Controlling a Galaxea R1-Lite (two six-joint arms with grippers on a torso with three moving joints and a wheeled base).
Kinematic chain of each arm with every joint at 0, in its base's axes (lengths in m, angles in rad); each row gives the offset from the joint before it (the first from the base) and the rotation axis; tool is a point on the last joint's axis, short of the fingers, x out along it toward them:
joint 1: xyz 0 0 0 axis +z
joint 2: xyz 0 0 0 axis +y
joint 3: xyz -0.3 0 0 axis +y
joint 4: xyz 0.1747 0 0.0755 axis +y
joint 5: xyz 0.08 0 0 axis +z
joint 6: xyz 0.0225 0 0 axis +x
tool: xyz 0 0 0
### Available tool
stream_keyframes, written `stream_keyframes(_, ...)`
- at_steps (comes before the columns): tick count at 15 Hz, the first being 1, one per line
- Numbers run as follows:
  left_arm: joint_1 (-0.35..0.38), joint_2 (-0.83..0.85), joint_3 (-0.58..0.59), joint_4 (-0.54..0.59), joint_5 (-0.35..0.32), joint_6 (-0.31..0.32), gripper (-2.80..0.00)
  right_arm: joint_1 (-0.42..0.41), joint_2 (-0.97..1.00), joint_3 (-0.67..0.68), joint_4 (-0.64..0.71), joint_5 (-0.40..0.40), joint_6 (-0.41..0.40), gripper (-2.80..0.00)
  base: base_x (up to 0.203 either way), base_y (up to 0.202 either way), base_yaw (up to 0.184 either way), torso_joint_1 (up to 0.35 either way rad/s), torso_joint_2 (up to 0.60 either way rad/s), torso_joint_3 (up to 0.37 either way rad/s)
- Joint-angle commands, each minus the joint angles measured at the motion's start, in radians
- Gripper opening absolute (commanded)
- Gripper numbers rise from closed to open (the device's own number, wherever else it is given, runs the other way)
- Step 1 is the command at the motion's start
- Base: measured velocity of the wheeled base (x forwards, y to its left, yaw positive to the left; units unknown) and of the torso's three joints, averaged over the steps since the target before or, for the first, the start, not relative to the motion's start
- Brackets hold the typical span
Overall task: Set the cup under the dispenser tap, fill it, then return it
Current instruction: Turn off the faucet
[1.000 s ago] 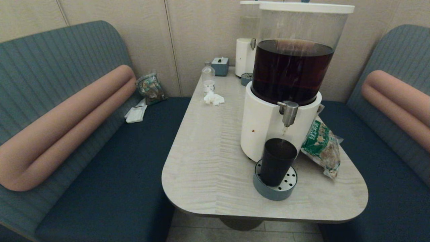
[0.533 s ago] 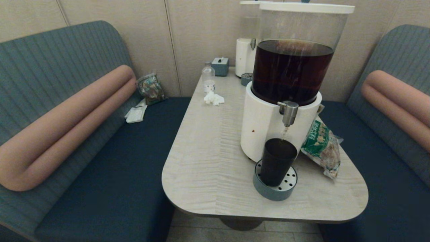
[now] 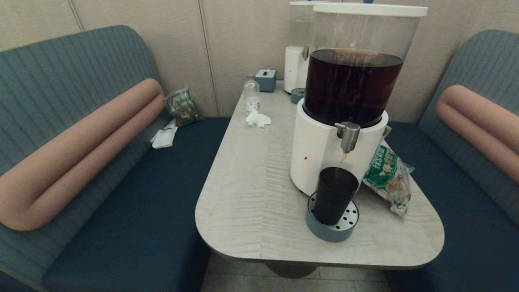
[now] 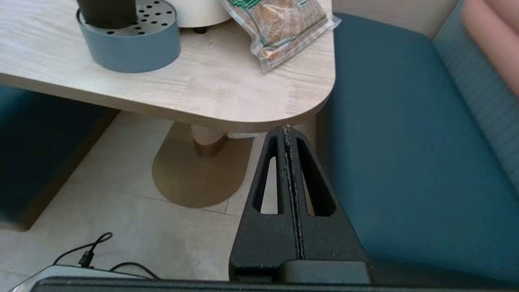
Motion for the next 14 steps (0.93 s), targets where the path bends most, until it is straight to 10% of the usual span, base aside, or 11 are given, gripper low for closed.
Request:
stream_keyframes(1, 0.0, 0.002, 0.0, 0.001, 0.0, 0.001, -2.8, 0.0, 0.0, 0.003, 0.0, -0.002, 0.008, -2.8, 0.0, 0.0, 0.0, 0.0, 0.0, 0.0)
stream_keyframes(9, 0.0, 0.001, -0.043, -0.003, 0.0, -0.024, -2.8, 0.0, 0.0, 0.01, -0.028, -0.008, 0.059, -2.8, 0.0, 0.0, 0.0, 0.0, 0.0, 0.0)
stream_keyframes(14, -0.023, 0.316, -0.565, 0.074, -0.099, -0.121, -2.8, 0.0, 0.0, 0.01, -0.028, -0.008, 0.059, -2.8, 0.0, 0.0, 0.0, 0.0, 0.0, 0.0)
